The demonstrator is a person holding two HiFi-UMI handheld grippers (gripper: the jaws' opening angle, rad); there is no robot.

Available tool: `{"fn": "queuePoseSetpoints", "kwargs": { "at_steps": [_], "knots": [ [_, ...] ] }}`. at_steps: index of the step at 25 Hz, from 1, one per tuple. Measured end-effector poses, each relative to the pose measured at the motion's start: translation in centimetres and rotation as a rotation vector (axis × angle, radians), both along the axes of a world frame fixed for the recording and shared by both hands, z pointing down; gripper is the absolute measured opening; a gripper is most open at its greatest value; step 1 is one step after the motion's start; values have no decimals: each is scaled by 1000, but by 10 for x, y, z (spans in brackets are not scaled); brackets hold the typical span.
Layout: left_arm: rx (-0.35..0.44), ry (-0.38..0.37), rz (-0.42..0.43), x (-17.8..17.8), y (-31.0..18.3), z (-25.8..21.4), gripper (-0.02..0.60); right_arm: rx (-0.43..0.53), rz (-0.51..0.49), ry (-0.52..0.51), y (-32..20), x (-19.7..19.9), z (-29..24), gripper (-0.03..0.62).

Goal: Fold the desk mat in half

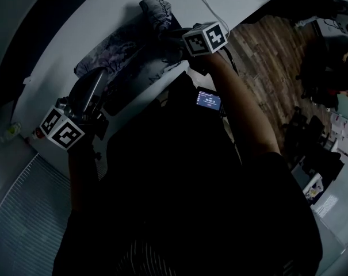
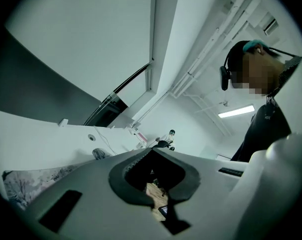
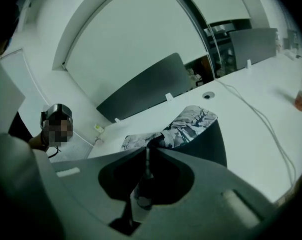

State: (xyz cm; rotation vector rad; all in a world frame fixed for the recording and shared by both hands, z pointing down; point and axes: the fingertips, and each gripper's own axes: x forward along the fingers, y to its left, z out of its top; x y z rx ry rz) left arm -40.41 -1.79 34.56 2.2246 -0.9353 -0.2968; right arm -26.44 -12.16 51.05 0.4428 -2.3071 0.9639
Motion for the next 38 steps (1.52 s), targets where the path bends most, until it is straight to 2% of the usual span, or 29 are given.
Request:
{"fn": "queuePoseSetpoints", "kwargs": {
  "at_steps": [4, 10, 15, 19, 21, 23, 26, 28, 30, 33, 36, 38],
  "knots": [
    [0, -1, -42, -13, -1, 8, 6, -23, -94, 8, 14, -30, 11, 29],
    [-11, 42, -112, -61, 42, 10, 7, -35, -279, 97, 82, -101, 28, 31],
    [-38, 49, -175, -81, 48, 29, 6, -68, -343, 117, 100, -140, 63, 31],
    [-61, 43, -219, -90, 57, 37, 6, -108, -410, 152, 132, -168, 94, 34],
    [-70, 40, -234, -92, 59, 39, 6, -110, -447, 131, 146, -184, 105, 40],
    [-77, 40, -241, -93, 60, 42, 6, -150, -476, 94, 163, -197, 110, 84],
    [-87, 39, -233, -93, 60, 46, 6, -279, -473, -24, 177, -207, 94, 100],
    [-85, 37, -220, -91, 60, 45, 6, -351, -431, -171, 172, -207, 59, 98],
    [-75, 23, -195, -86, 60, 43, 6, -340, -382, -310, 155, -194, 12, 66],
    [-41, -54, -124, -72, 55, 35, 6, -197, -305, -413, 121, -151, -50, 11],
    [6, -136, -54, -44, 33, 30, 8, -28, -195, -481, 89, -87, -92, 3],
    [35, -149, -4, -17, 19, 27, 6, 61, -128, -517, 80, -44, -116, 3]
  ]
}}
